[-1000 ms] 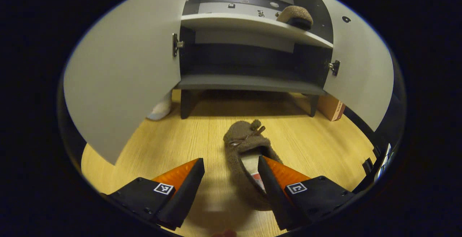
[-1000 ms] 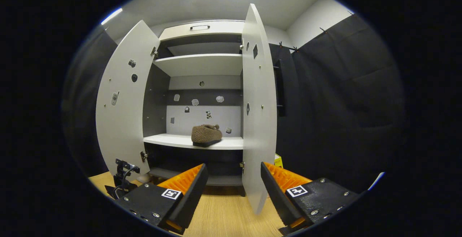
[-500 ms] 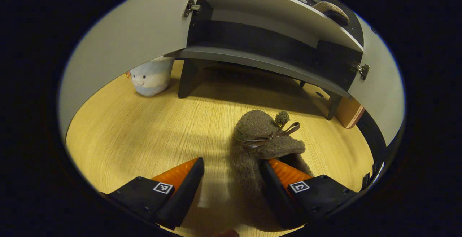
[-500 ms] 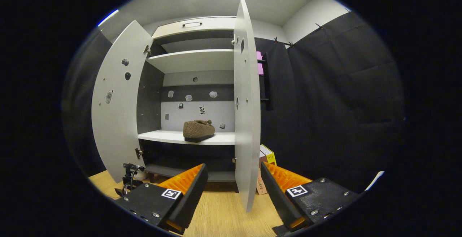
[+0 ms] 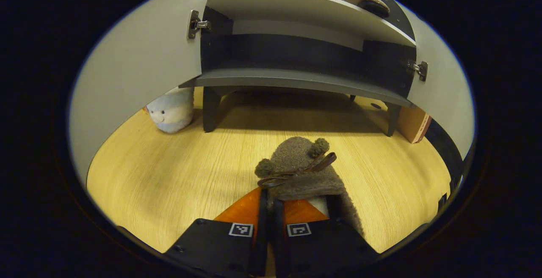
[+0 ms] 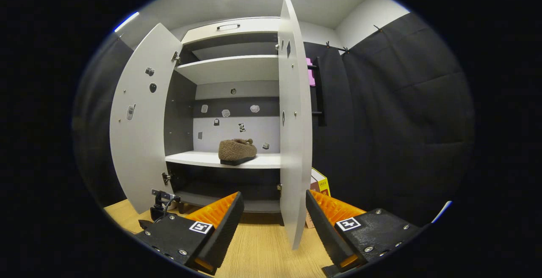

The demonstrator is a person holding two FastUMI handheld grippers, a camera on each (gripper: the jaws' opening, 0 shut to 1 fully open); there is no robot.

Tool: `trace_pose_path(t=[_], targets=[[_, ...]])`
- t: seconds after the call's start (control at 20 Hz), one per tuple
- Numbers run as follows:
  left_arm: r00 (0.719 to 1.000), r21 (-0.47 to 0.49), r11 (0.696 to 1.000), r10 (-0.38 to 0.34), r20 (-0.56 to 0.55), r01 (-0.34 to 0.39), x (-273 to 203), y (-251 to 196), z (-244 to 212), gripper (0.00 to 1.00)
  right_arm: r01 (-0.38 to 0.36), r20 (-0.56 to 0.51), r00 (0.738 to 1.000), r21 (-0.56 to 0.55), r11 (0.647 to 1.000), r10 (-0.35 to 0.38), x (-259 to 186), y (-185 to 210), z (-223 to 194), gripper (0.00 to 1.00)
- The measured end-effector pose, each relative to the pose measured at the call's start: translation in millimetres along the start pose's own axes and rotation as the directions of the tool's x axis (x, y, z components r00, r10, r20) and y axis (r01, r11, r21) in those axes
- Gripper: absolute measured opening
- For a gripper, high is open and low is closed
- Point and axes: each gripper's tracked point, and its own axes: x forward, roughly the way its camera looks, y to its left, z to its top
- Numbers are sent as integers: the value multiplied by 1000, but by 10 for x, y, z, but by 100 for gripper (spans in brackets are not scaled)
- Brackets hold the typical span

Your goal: Grab one shoe with the right hand and put it into the shoe cabinet, grab the other shoe with the left hand and put it into the shoe cabinet; then close the right door with the right hand and the left door with the left hand.

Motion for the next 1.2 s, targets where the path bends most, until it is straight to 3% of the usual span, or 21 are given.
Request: trace_pose_path(t=[0.15, 0.45, 0.6, 0.75, 0.85, 0.95, 1.05, 1.2], targets=[[999, -32, 999, 14, 32, -13, -350, 10, 128, 15, -7, 9, 1000, -1, 1000, 7, 7, 31, 14, 90], [986, -45, 998, 42, 159, -35, -1569, -103, 929, 15, -13, 12, 1000, 16, 1000, 13, 37, 122, -4, 90], [953, -41, 999, 44, 301, -34, -2192, -229, 1721, 14, -20, 14, 1000, 26, 999, 19, 49, 169, 15, 90], [913, 20, 1000, -26, 408, 20, -2516, -488, 2724, 14, -27, 19, 999, 31, 999, 27, 41, 214, 44, 90], [888, 22, 999, -52, 457, 47, -2587, -614, 3389, 14, -29, 25, 999, 30, 999, 28, 7, 221, 74, 90], [885, -2, 997, -67, 461, 77, -2385, -655, 3905, 14, -17, 27, 1000, 30, 999, 16, -39, 189, 85, 90], [895, -26, 996, -64, 441, 84, -2055, -675, 4251, 14, -2, 23, 1000, 34, 999, 2, -83, 139, 86, 90], [917, -44, 998, -14, 398, 34, -1523, -578, 4704, 14, 42, 10, 999, 18, 999, -42, -180, -16, 53, 90]])
